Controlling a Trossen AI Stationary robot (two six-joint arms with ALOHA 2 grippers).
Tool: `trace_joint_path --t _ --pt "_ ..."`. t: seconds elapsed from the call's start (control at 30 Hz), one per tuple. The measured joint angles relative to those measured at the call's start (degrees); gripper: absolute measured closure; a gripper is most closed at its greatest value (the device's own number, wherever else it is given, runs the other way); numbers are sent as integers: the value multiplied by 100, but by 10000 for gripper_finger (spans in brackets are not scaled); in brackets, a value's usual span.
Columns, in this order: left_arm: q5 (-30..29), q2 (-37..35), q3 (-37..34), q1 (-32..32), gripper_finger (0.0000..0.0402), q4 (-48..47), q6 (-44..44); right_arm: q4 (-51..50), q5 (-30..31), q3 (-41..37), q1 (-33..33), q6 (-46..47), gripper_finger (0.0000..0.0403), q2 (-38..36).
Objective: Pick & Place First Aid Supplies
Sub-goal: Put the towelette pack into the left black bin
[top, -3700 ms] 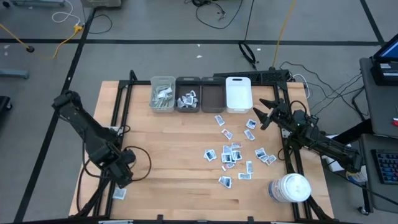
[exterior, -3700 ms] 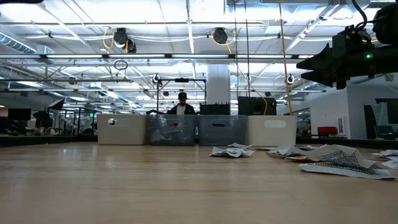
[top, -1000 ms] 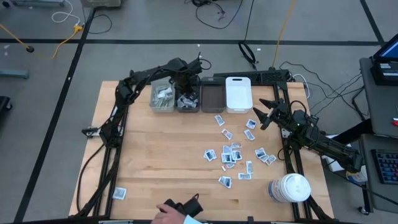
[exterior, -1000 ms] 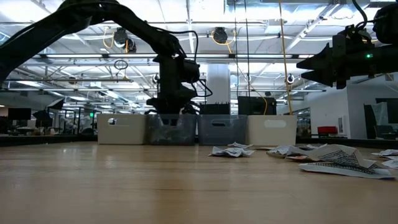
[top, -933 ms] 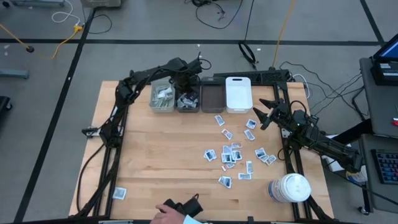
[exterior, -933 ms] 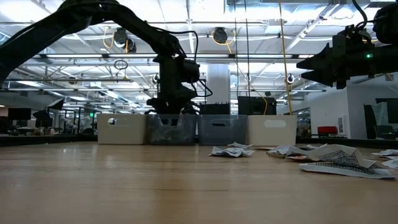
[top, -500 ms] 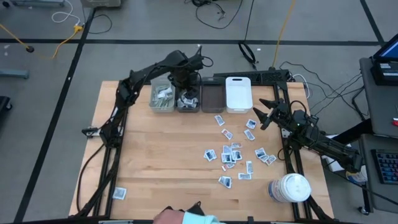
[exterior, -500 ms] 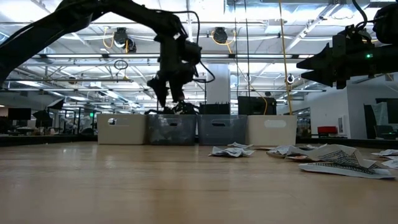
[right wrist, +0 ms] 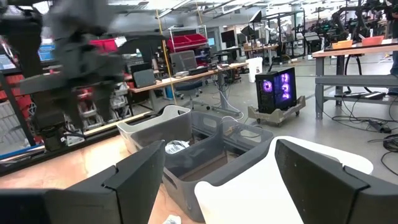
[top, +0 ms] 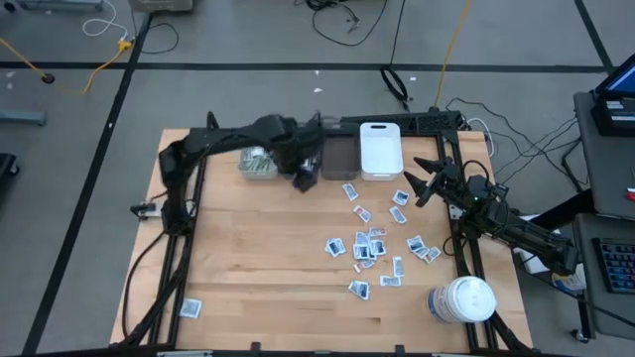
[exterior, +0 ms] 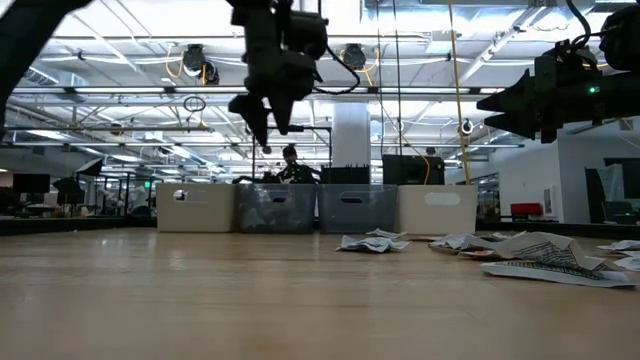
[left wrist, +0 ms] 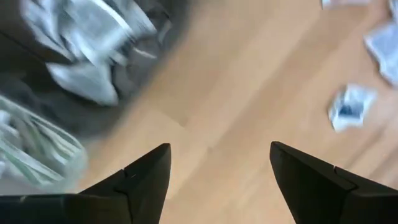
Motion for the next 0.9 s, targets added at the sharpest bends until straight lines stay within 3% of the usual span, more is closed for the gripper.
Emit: trace_joint_path --t 0.27,0.43,0.7,0.9 --pt "11 -1426 -2031 -1539 120 668 -816 1 -1 0 -1 0 105 0" --pt "102 -2111 -2945 -2750 119 766 -1502 1 0 0 0 0 105 0" --pt "347 -2631 -3777 -4654 119 812 -1972 2 0 0 -1 0 105 -1" --pt "363 -2719 -4021 -5847 119 815 -2215 2 -1 0 0 0 105 0"
